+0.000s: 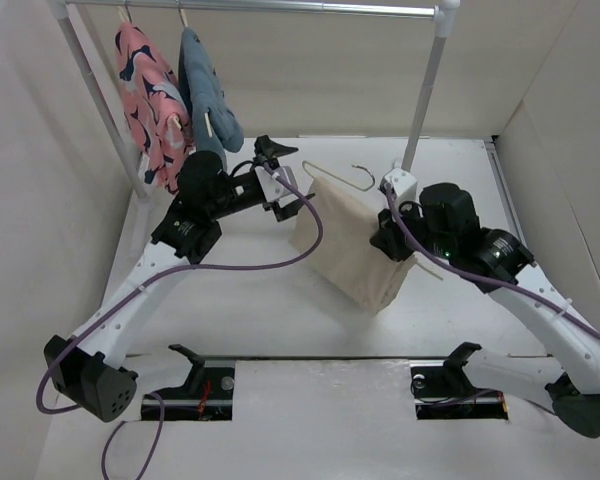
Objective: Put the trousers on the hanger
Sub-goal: Place the hanger at the clothesline.
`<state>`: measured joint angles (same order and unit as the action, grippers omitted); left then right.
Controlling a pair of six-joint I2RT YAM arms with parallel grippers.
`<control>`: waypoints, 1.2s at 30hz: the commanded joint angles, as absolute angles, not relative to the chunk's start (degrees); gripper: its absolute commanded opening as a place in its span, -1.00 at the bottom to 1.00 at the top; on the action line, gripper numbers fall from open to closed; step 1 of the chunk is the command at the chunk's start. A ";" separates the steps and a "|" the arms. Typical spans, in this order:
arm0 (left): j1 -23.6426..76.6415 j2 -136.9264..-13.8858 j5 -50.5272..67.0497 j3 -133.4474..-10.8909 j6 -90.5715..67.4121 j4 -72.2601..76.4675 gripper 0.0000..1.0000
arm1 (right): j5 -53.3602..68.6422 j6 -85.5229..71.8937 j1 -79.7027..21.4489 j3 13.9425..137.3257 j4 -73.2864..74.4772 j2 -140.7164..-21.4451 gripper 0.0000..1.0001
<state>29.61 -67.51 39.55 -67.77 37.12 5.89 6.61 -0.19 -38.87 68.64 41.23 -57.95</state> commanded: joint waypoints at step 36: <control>29.53 -46.49 28.83 -54.94 14.24 -6.07 0.90 | -9.15 -10.72 -23.38 142.29 45.71 -98.26 -1.00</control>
<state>29.52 -48.51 28.97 -55.88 16.45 -8.25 -9.08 -8.47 -24.14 139.04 57.34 -98.41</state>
